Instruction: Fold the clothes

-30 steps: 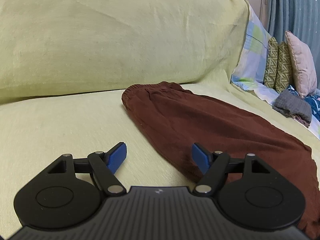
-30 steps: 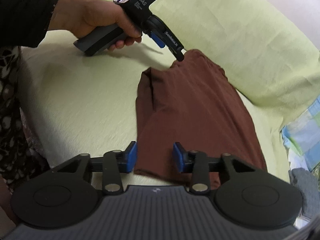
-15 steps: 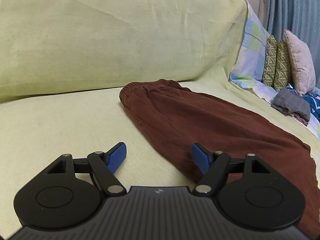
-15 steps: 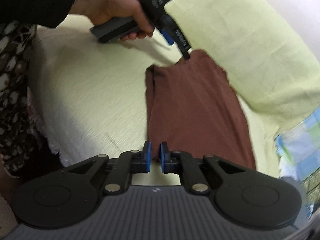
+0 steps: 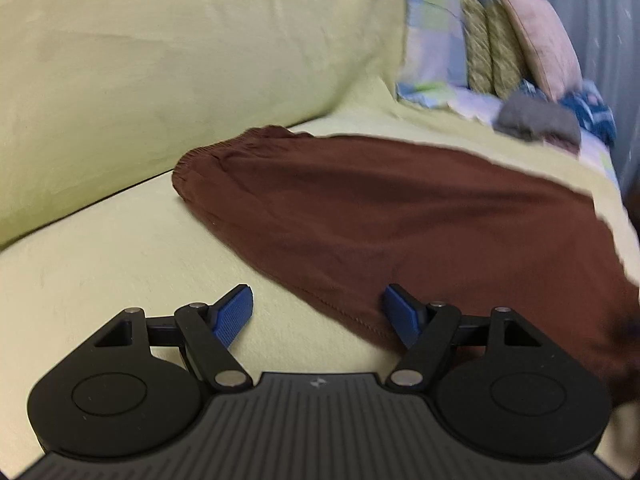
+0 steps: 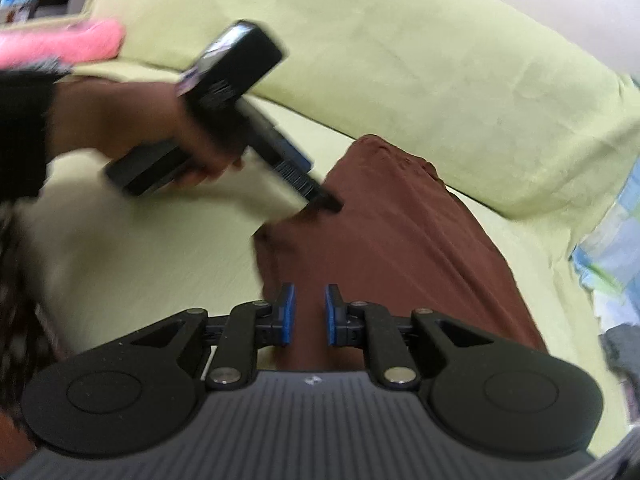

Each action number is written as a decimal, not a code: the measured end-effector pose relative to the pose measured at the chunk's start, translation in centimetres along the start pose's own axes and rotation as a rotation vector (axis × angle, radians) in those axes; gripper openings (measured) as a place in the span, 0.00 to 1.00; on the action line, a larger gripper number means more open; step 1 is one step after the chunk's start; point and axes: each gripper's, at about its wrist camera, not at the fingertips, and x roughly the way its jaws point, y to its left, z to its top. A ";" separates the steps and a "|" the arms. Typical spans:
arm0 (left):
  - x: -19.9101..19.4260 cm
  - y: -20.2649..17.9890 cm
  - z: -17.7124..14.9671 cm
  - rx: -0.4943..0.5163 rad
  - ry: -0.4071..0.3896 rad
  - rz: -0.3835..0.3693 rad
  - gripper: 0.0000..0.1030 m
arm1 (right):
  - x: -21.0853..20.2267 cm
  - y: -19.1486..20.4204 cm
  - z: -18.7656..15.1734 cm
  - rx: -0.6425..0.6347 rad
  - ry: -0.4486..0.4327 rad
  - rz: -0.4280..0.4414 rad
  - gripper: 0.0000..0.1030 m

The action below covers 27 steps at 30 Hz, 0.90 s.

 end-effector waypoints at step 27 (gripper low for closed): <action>-7.7 -4.7 -3.2 0.268 0.017 -0.058 0.72 | -2.0 -3.7 -4.7 0.244 0.074 0.031 0.14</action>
